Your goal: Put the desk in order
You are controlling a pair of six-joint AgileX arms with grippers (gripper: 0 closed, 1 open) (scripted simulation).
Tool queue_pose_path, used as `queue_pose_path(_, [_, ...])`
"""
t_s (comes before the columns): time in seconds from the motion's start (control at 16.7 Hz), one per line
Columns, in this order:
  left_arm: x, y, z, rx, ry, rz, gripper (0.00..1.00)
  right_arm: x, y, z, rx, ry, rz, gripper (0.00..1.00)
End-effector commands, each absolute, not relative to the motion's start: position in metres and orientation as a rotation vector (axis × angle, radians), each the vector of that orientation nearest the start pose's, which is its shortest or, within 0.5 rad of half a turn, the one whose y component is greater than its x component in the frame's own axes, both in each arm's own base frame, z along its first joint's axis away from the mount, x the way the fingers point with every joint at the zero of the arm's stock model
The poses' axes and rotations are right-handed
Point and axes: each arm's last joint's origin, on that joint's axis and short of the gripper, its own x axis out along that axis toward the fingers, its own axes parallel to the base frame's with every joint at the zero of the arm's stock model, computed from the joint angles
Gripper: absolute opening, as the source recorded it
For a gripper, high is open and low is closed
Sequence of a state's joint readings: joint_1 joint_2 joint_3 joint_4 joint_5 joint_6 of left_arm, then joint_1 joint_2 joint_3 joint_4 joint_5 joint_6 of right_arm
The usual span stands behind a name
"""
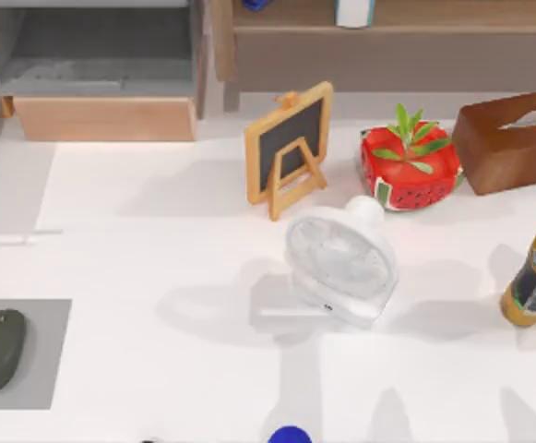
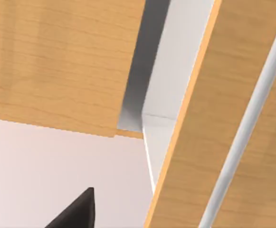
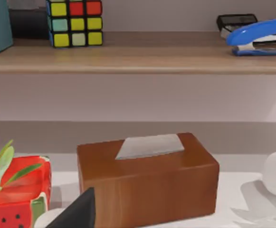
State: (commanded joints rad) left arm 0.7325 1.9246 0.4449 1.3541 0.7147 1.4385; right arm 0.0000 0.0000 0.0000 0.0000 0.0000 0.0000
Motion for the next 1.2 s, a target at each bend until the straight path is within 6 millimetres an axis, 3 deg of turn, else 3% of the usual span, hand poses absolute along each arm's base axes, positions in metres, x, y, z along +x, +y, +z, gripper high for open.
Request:
queue_pose_path(0.3, [0.229, 0.175, 0.095, 1.565, -0.013, -0.016, 1.00, 0.106, -0.001, 0.160, 0.000, 0.000, 0.000, 1.00])
queue_pose_path(0.66, [0.231, 0.176, 0.096, 1.572, -0.015, -0.011, 1.00, 0.106, -0.001, 0.160, 0.000, 0.000, 0.000, 1.00])
queue_pose_path(0.96, [0.254, 0.174, 0.095, 1.571, -0.016, -0.016, 1.00, 0.106, -0.001, 0.160, 0.000, 0.000, 0.000, 1.00])
queue_pose_path(1.2, [0.254, 0.174, 0.095, 1.571, -0.016, -0.016, 1.00, 0.106, -0.001, 0.160, 0.000, 0.000, 0.000, 1.00])
